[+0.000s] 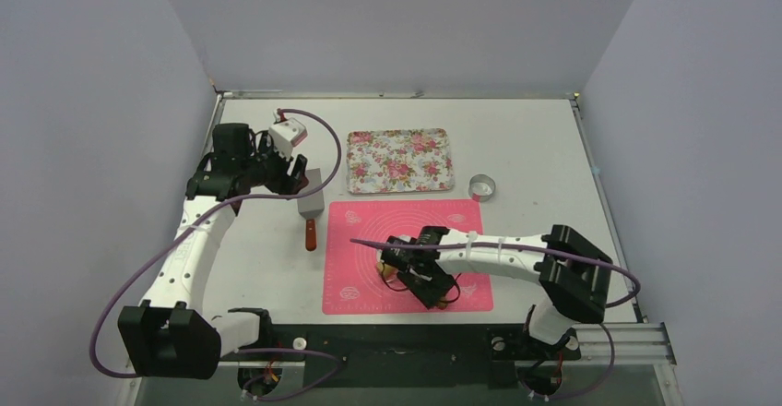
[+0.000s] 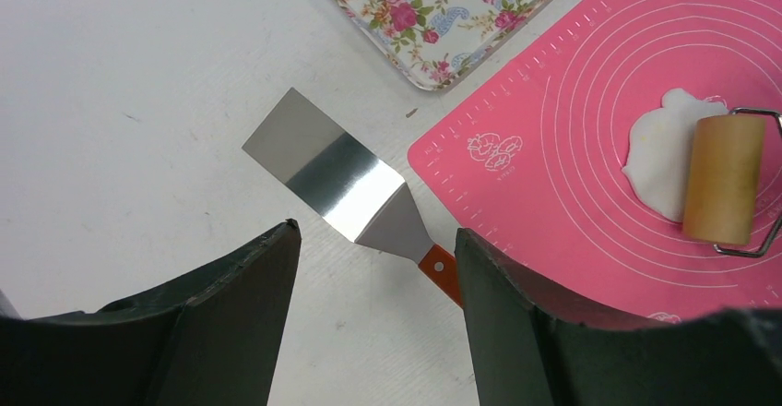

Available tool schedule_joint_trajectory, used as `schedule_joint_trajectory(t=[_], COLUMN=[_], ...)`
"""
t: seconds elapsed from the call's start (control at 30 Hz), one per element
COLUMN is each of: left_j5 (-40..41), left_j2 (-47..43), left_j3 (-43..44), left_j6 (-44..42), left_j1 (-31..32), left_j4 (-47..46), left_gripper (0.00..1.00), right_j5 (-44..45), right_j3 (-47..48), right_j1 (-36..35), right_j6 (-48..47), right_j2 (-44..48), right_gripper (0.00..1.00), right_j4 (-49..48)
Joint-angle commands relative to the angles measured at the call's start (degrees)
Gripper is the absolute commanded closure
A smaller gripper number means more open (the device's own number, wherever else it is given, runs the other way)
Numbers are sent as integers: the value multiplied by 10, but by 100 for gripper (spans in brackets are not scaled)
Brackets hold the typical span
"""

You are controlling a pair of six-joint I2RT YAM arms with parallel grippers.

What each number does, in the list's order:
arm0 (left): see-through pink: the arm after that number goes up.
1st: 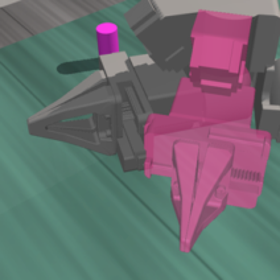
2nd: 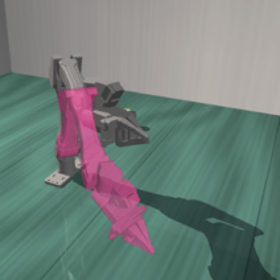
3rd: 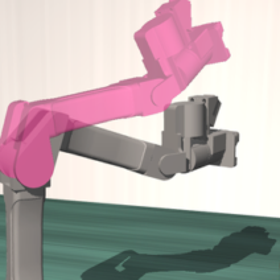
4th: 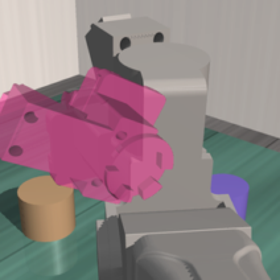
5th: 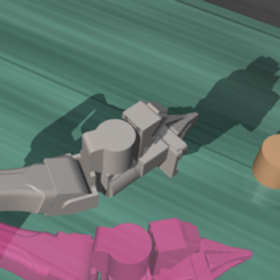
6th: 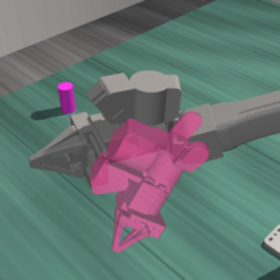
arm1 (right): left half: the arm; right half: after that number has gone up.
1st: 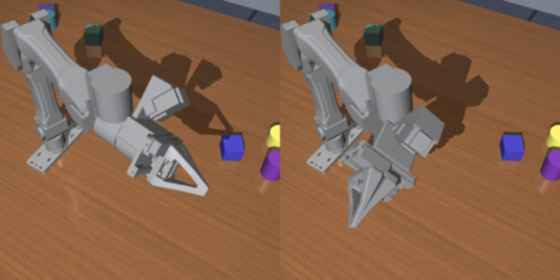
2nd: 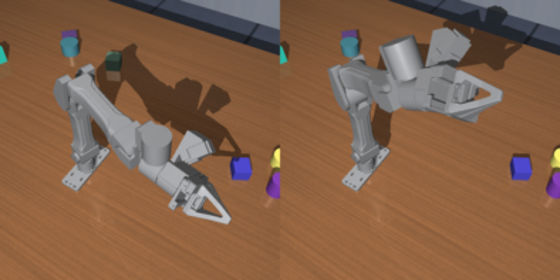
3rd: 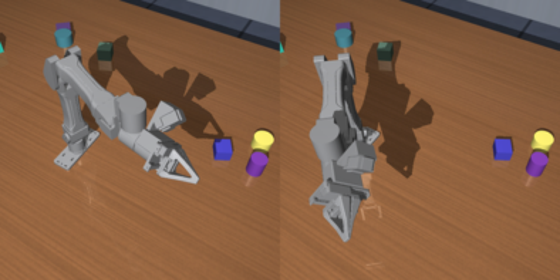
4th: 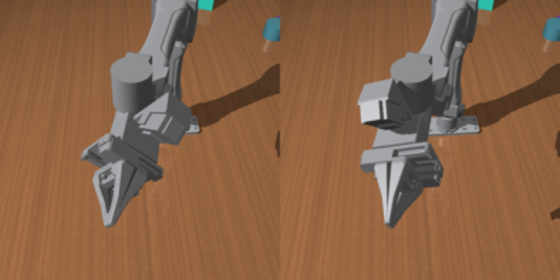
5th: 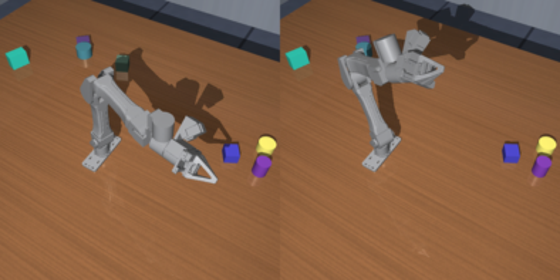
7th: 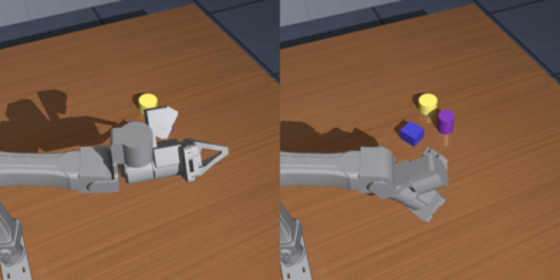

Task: Roll out the dumpling wrappers from the dough
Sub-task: Flatten out the dough on the work surface.

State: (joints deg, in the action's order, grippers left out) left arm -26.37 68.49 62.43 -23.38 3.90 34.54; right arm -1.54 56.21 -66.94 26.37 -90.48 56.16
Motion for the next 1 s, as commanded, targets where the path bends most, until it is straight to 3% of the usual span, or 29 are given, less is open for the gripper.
schedule_joint_trajectory(t=[0.0,0.27,0.57,0.67,0.97], left_j5=[-1,-9,-13,-15,5], left_j2=[-5,1,-2,-2,-5], left_j3=[32,28,19,17,20], left_j6=[-12,-4,3,5,-9], left_j1=[-5,-6,-6,-5,-6], left_j4=[-3,-19,-25,-27,-8], left_gripper=[39,39,39,39,39], right_j5=[43,25,-4,7,22], right_j3=[68,90,-57,-35,108], right_j1=[22,52,23,29,67], right_j6=[-71,-101,1,-6,-116], right_j2=[-39,-69,64,55,-93], right_gripper=[100,100,100,100,100], right_j4=[23,20,5,1,3])
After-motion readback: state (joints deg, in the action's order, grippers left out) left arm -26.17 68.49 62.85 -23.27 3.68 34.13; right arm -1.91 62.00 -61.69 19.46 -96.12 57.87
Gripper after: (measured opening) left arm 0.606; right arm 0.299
